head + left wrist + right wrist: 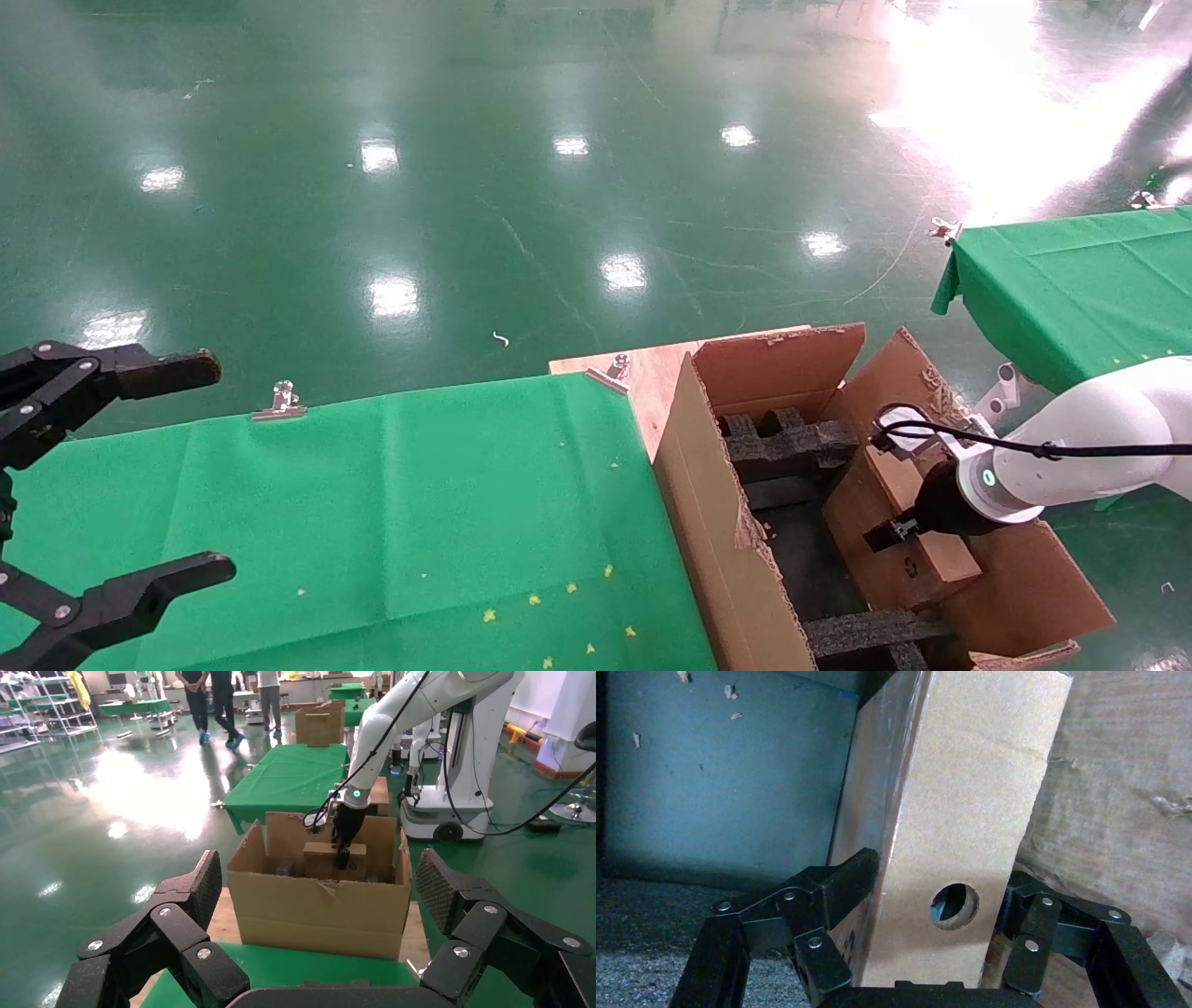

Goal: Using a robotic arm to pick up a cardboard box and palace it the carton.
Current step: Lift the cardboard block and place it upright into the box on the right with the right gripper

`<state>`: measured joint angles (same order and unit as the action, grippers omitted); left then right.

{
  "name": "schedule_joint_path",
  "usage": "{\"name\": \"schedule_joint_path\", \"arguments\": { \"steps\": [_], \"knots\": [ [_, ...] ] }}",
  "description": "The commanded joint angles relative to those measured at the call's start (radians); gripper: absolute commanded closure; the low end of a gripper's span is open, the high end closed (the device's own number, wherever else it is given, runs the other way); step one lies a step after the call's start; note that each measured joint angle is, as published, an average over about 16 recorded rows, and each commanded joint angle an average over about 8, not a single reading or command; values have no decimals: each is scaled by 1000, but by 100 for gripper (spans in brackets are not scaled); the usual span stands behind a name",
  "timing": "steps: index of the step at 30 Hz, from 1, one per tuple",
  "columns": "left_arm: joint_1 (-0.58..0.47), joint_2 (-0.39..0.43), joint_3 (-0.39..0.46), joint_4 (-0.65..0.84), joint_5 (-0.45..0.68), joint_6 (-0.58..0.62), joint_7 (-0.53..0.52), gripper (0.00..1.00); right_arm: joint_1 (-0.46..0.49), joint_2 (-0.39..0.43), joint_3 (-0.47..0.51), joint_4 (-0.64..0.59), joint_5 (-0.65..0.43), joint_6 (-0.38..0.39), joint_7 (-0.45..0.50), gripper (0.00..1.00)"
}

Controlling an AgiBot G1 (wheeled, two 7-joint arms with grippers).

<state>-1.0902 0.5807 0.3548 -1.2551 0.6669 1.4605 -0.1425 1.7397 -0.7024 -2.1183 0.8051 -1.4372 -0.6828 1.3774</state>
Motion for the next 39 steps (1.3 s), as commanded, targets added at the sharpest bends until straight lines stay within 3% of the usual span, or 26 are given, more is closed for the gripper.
{"name": "schedule_joint_path", "arguments": {
  "steps": [1, 4, 6, 22, 39],
  "knots": [
    [0, 0, 0, 0, 0, 0, 0, 0, -3, -1, 4, -6, 8, 0, -12, 49],
    [0, 0, 0, 0, 0, 0, 0, 0, -5, -2, 5, -9, 11, 2, -18, 12],
    [0, 0, 0, 0, 0, 0, 0, 0, -6, -2, 6, -10, 12, 3, -19, 0],
    [0, 0, 0, 0, 0, 0, 0, 0, 5, 1, 6, -3, 6, -1, -17, 0],
    [0, 0, 0, 0, 0, 0, 0, 0, 76, 31, 23, 36, -1, 0, -22, 0]
  ]
}}
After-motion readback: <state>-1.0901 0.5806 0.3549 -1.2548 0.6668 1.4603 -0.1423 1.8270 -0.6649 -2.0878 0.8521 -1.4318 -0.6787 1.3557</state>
